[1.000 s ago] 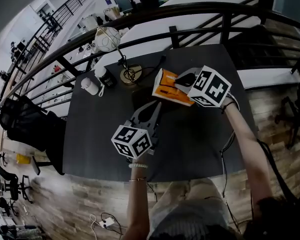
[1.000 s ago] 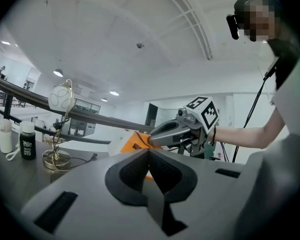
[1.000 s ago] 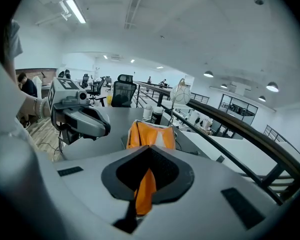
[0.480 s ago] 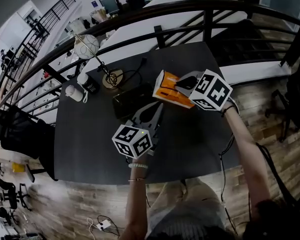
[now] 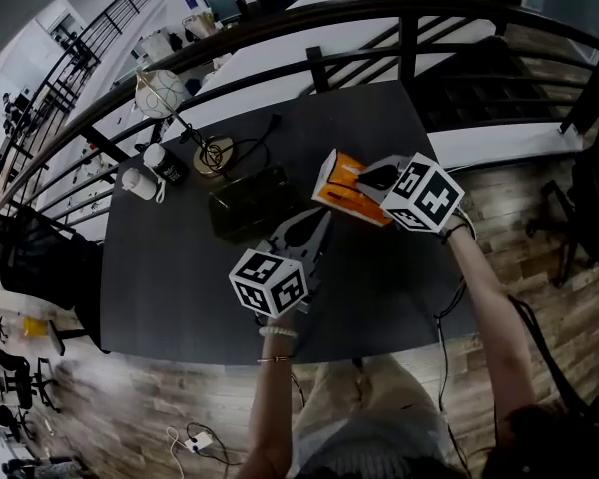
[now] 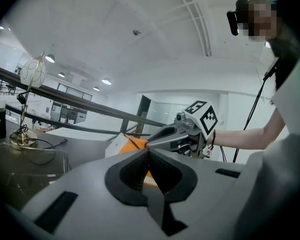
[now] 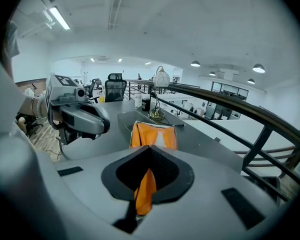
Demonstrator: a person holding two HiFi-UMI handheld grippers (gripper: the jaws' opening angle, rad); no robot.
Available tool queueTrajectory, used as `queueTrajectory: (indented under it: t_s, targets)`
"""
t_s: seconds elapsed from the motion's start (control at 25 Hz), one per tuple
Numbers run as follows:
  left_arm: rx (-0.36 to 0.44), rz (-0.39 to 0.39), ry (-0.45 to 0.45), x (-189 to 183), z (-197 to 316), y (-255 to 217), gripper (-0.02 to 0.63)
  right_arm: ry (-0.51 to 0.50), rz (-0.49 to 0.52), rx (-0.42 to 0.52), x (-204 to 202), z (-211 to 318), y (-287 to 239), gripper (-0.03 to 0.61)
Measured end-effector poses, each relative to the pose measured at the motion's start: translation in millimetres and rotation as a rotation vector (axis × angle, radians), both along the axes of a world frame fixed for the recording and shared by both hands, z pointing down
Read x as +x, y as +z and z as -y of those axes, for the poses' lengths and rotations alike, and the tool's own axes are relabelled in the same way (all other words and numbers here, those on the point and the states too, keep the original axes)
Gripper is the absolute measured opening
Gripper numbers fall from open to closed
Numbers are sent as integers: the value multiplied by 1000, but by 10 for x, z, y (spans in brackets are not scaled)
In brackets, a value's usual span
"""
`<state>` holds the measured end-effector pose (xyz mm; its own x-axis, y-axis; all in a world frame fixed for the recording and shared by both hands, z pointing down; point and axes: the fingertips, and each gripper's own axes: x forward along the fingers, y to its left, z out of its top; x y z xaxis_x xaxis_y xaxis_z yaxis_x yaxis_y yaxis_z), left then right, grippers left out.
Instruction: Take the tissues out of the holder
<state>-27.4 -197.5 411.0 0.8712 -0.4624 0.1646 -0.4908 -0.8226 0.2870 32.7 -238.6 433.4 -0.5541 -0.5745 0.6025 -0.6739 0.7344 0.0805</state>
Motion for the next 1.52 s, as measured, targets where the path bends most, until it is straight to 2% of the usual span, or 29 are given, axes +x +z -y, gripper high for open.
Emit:
queueTrajectory:
  t_s: [0.32,0.56,1.16,1.52]
  targets:
    - [-69,27,25,259,-109,330,8,27,-18,-60,212,-56,407,17]
    - [-122,43,43,290,-182,558,8,45,-36,-94,217,-110,672,17]
    - [-182,77,43,191,-113,811,8,44,1,-175,-25,-128,969,17]
    - [-198,80,34,137,-181,869,8,60,-32,-216,-164,-161,1094,18]
